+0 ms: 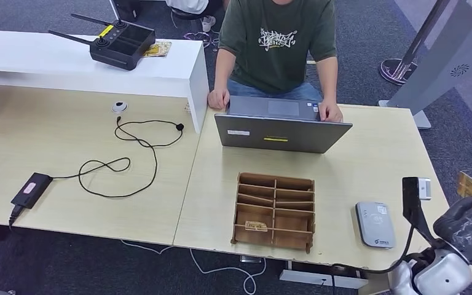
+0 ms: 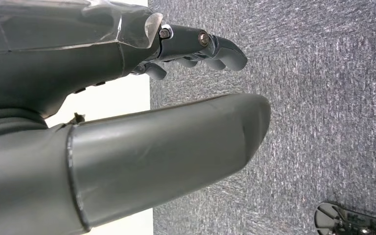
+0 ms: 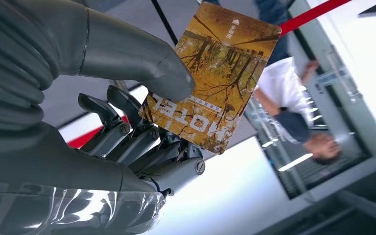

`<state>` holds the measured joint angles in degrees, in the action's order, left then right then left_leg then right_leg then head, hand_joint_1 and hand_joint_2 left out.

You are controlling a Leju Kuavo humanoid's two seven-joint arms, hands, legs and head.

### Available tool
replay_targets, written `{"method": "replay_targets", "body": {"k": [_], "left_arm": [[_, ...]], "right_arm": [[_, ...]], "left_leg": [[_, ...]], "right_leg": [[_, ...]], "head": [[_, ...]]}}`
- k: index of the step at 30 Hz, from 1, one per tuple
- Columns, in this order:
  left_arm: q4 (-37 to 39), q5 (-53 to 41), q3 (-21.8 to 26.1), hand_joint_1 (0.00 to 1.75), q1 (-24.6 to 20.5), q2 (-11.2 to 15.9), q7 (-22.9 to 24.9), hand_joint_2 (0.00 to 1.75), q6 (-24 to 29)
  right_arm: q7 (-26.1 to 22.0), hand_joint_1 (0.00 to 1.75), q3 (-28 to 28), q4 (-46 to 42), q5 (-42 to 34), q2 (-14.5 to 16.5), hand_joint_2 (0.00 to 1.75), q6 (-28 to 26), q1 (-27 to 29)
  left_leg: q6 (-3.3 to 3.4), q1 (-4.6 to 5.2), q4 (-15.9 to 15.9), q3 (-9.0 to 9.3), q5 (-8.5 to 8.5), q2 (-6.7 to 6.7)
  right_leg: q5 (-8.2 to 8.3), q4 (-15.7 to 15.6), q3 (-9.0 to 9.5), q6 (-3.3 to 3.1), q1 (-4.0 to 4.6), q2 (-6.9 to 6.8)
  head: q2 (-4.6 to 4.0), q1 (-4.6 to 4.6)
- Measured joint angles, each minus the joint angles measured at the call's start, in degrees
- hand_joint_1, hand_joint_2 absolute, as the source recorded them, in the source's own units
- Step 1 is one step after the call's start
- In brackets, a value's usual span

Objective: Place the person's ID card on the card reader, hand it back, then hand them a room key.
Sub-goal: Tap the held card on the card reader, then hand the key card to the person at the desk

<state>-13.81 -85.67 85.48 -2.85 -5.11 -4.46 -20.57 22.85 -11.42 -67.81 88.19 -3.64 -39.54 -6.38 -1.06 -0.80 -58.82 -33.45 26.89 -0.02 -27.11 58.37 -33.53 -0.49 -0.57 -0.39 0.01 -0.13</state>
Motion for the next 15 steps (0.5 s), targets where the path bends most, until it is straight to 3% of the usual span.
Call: {"method": "replay_targets", "body": {"k": [2, 4, 10, 15], "left_arm": [[0.0, 0.1, 0.0, 0.00, -0.1, 0.0, 0.0, 0.00, 0.0], [0.0, 0.1, 0.0, 0.00, -0.1, 0.1, 0.1, 0.00, 0.0], [0.0, 0.0, 0.0, 0.00, -0.1, 0.2, 0.4, 0.00, 0.0], [0.0, -0.1, 0.0, 0.00, -0.3, 0.3, 0.8, 0.00, 0.0]], "right_arm": [[6.9, 1.75, 5.9, -0.1, 0.0, -3.2, 1.75, 0.0, -0.2], [10.4, 1.75, 12.2, 0.0, 0.0, -6.9, 1.75, 0.0, -0.9], [11.2, 1.75, 24.0, 0.1, 0.0, -16.2, 1.75, 0.0, -4.5], [11.3, 1.75, 28.9, 0.1, 0.0, -19.2, 1.75, 0.0, -7.4]], "left_leg": [[0.00, 0.01, 0.0, -0.01, 0.00, 0.03], [0.01, 0.04, 0.0, 0.00, -0.01, 0.04], [0.04, 0.04, 0.0, -0.02, -0.04, -0.06], [0.04, 0.04, 0.0, -0.03, -0.04, 0.00]], "right_leg": [[0.01, 0.0, -0.01, 0.00, -0.02, 0.03], [0.03, 0.0, -0.03, 0.01, -0.04, 0.03], [0.06, 0.0, -0.03, 0.04, -0.05, -0.06], [0.07, 0.0, -0.04, 0.04, -0.04, 0.00]], "head": [[0.01, 0.01], [0.01, -0.01], [-0.01, -0.02], [0.01, -0.02]]}}
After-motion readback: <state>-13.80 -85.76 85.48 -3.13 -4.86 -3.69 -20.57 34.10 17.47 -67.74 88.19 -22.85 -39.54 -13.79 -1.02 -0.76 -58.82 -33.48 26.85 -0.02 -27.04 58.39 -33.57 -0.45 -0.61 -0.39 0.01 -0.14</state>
